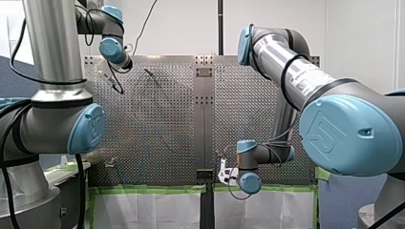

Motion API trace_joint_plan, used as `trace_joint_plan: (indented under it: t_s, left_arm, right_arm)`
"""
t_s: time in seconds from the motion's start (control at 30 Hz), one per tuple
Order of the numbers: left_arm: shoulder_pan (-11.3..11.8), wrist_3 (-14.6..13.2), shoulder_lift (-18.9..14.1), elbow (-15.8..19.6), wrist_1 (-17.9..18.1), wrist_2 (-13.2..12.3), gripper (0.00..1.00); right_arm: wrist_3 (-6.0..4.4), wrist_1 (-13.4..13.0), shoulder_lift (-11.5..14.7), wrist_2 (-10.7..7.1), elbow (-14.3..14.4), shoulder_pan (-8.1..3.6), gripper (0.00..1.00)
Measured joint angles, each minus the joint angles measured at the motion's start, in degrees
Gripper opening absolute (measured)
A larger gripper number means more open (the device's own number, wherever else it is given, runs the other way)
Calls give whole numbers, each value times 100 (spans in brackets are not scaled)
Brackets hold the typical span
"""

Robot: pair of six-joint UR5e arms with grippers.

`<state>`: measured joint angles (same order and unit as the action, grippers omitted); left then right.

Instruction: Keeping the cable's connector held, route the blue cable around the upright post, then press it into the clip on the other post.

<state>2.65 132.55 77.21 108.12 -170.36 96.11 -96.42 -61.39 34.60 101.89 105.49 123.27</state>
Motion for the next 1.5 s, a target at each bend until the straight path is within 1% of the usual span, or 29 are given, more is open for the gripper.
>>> trace_joint_plan:
  t_s: [0.1,0.2,0.3,0.4,0.53,0.67,0.73,1.0,1.17,1.4,1.5]
  left_arm:
    - [-22,-170,-29,-169,-170,171,100]
    - [-59,-318,-51,-316,-319,266,100]
    - [-102,-456,-42,-454,-459,285,100]
    - [-147,-594,36,-594,-598,278,100]
    - [-227,-771,188,-770,-775,220,100]
    - [-344,-952,365,-951,-956,108,100]
    - [-391,-1038,450,-1036,-1039,105,100]
    - [-589,-1394,723,-1392,-1395,312,100]
    - [-672,-1654,765,-1653,-1656,399,100]
    - [-715,-1996,770,-1995,-1997,426,100]
    - [-727,-2137,771,-2135,-2137,487,100]
  right_arm:
    - [-20,-8,0,-1,0,0,0]
    - [-31,-9,0,-3,-1,1,0]
    - [-33,-6,0,-7,0,9,0]
    - [-30,-10,-1,-10,-1,20,0]
    - [-26,-21,0,-11,-2,22,0]
    - [-27,-27,-1,-15,-5,13,0]
    - [-26,-26,-1,-17,-5,6,0]
    - [17,-12,0,-19,-5,0,0]
    - [31,-16,0,-19,-6,0,0]
    - [28,-27,-1,-19,-5,0,0]
    - [19,-30,-1,-19,-5,0,0]
